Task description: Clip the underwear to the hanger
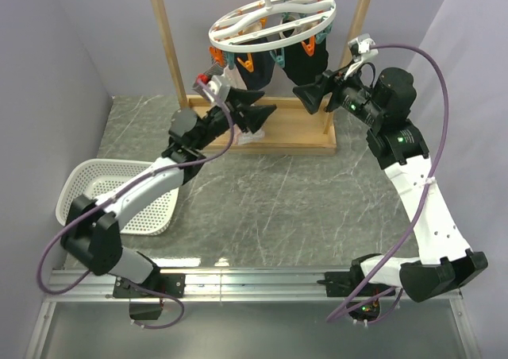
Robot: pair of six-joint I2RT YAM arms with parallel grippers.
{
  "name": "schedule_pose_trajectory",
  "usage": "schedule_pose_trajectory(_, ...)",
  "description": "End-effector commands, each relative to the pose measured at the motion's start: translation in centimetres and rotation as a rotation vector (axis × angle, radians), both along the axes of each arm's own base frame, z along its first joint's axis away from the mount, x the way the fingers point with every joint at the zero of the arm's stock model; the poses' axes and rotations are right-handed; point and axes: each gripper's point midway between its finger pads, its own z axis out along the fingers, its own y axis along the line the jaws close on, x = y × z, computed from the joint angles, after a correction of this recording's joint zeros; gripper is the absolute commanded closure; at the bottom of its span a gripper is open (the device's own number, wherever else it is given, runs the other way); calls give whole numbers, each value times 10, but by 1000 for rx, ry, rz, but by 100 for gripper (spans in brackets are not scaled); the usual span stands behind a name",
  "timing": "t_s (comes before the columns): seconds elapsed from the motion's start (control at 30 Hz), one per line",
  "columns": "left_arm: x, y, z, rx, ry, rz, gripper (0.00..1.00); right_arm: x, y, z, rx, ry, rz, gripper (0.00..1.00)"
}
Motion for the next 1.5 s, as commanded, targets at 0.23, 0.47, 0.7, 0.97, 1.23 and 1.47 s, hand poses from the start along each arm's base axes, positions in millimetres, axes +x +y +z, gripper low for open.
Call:
schedule_pose_trajectory(0.23,46,-22,77,-198,-206,165,37,13,-6,62,147,-77,-71,14)
schedule_pose_trajectory(0.47,71,-31,82,-232,-233,211,39,10,3,87,185,-127,-10,15)
schedule_pose_trajectory(0.7,73,-40,90,-239,-255,182,61,25,7,91,179,-140,-20,18)
schedule_pose_trajectory(0.97,63,-37,88,-216,-274,174,78,36,37,77,56,-182,-70,21)
schedule_pose_trajectory(1.23,58,-35,86,-198,-282,167,83,40,48,71,17,-198,-98,23)
schedule_pose_trajectory(1.47,54,-34,89,-194,-286,154,84,53,48,68,-11,-188,-128,26)
